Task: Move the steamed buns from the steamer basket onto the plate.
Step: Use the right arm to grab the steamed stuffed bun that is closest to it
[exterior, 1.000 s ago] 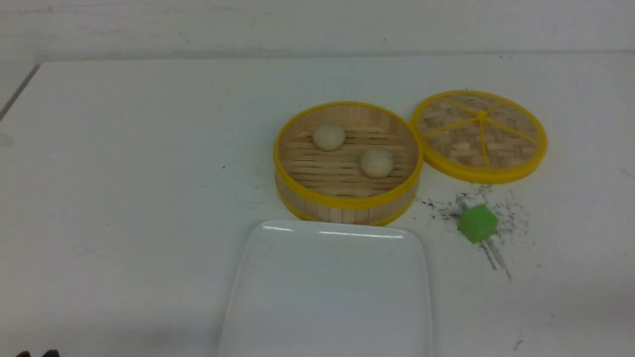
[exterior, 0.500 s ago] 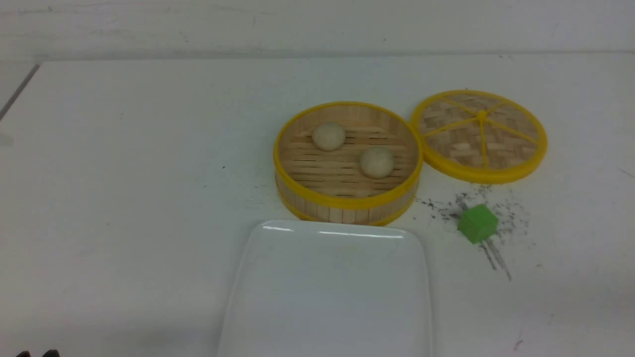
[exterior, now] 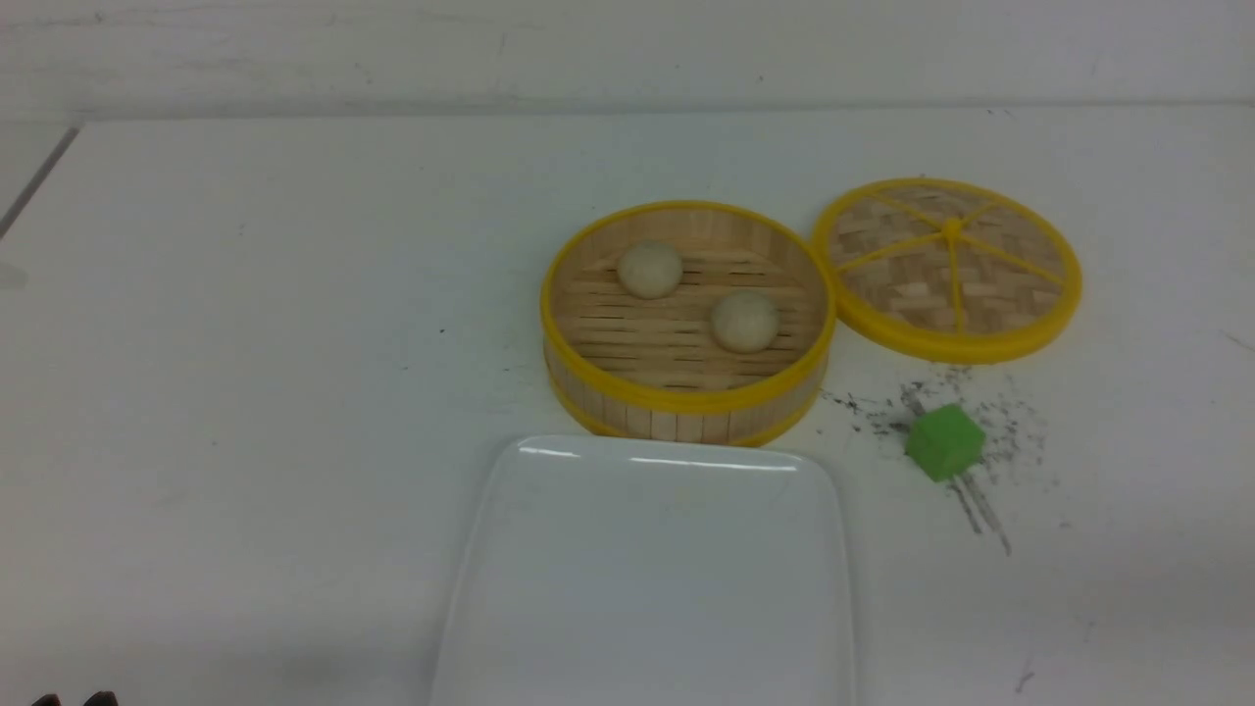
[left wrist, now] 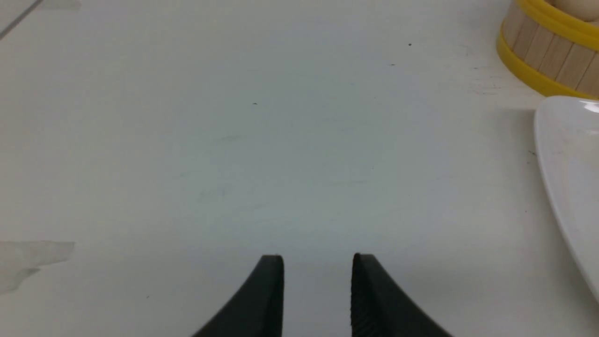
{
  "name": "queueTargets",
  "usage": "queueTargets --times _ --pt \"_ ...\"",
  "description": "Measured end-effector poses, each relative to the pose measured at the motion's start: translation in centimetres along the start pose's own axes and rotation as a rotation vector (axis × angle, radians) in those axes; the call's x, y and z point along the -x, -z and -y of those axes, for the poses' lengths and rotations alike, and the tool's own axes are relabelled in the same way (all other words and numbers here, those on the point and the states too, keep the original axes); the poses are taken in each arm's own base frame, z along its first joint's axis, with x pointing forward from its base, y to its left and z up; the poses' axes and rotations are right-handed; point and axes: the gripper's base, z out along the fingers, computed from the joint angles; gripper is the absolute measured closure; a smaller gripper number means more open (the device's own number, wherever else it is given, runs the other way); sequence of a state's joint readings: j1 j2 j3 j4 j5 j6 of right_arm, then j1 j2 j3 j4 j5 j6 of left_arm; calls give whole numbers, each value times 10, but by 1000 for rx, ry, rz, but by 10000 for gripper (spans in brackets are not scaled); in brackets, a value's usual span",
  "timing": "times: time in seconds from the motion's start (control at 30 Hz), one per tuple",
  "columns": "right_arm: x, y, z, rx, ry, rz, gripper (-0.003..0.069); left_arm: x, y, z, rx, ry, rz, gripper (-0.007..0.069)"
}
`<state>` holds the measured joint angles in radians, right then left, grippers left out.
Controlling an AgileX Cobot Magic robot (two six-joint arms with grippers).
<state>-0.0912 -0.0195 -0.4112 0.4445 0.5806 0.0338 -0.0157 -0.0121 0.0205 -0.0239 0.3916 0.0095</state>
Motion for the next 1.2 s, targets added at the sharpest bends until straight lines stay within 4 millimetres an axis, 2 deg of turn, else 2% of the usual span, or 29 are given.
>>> queueTargets --times 0.4,0.57,0.6,0.7,0.83,0.87,0.93,1.07,1.2 --pt "-4 0 -2 25 30 -46 419 0 0 -1 11 -28 0 384" --pt "-4 0 -2 25 33 -46 419 1 0 2 -24 68 6 384" --pt "-4 0 -2 26 41 -46 419 1 0 5 -52 155 9 384" --pt "-5 0 -4 40 52 -53 419 2 0 8 -88 260 22 384" --pt "-5 1 -11 127 73 -54 419 13 1 11 -163 566 121 384" --pt "-5 1 -12 137 75 -53 419 13 1 11 -166 581 126 384" --pt "-4 0 -18 196 82 -53 419 20 2 10 -204 769 184 384" --pt "1 -14 -24 257 99 -127 419 25 4 11 -260 1020 210 384" --pt "16 -33 -32 313 221 -227 419 27 4 9 -280 1133 228 384"
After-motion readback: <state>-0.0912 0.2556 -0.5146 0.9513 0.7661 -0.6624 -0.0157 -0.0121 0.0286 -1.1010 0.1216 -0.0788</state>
